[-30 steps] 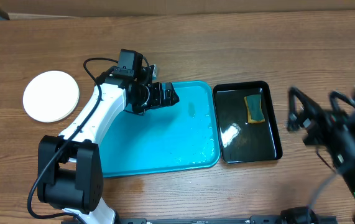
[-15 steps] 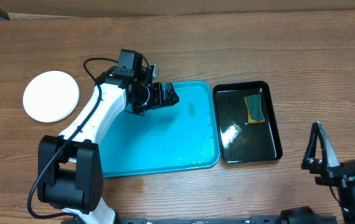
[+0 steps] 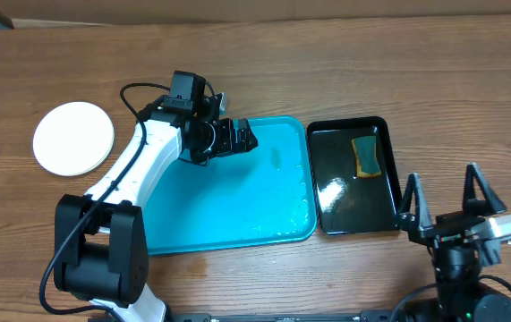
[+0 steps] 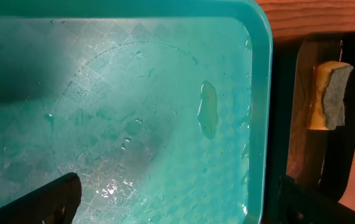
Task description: Clean dirty plates on tray and stack at the side
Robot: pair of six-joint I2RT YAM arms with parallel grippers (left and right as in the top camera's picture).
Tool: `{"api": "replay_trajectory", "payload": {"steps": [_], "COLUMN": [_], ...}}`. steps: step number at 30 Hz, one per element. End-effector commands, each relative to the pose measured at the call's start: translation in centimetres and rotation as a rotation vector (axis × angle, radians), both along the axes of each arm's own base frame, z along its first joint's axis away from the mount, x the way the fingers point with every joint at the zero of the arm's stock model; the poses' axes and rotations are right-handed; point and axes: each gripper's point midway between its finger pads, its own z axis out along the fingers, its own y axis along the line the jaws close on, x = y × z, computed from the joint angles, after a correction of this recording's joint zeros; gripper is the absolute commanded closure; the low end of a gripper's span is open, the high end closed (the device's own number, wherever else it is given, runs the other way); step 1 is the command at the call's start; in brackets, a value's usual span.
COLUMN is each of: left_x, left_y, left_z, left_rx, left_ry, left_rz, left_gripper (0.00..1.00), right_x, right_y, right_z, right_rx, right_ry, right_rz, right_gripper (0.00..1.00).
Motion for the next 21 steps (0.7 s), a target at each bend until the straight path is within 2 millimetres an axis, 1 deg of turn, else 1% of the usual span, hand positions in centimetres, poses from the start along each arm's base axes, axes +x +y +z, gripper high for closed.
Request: {"api": "replay_trajectory", "payload": {"steps": [1, 5, 7, 10, 14, 18, 21], "left_x": [0.1, 0.1, 0.1, 0.1, 0.1, 0.1, 0.1], "left_y": [0.0, 0.1, 0.1, 0.1, 0.1, 0.1, 0.1], "left_z": [0.7, 0.7, 0.7, 0.7, 0.7, 0.7, 0.7], "left_rx": [0.004, 0.004, 0.004, 0.004, 0.004, 0.004, 0.004], "left_ry": [-0.030, -0.030, -0.030, -0.030, -0.030, -0.030, -0.030], "left_rz": [-0.011, -0.011, -0.011, -0.011, -0.012, -0.011, -0.012], "left_gripper": [0.00, 0.00, 0.00, 0.00, 0.00, 0.00, 0.00], "right_x": [0.6, 1.7, 2.0, 2.4, 2.8, 3.2, 3.3], "right_y": [0.0, 0.1, 0.2, 0.3, -0.2, -0.7, -0.9], "right_z": [-1.9, -5.0, -6.3, -7.9, -9.5, -12.0, -13.2], "right_rx": [-0.008, -0.014, -0.018, -0.027, -0.034, -0.044, -0.051], "right_ry": [0.008, 0.066, 0.092, 0.138, 0.205, 0.308, 0.354], "right_rz": [-0.003, -0.002, 0.000, 0.007, -0.015, -0.039, -0.047], "right_gripper": [0.00, 0.00, 0.00, 0.00, 0.00, 0.00, 0.00]}}
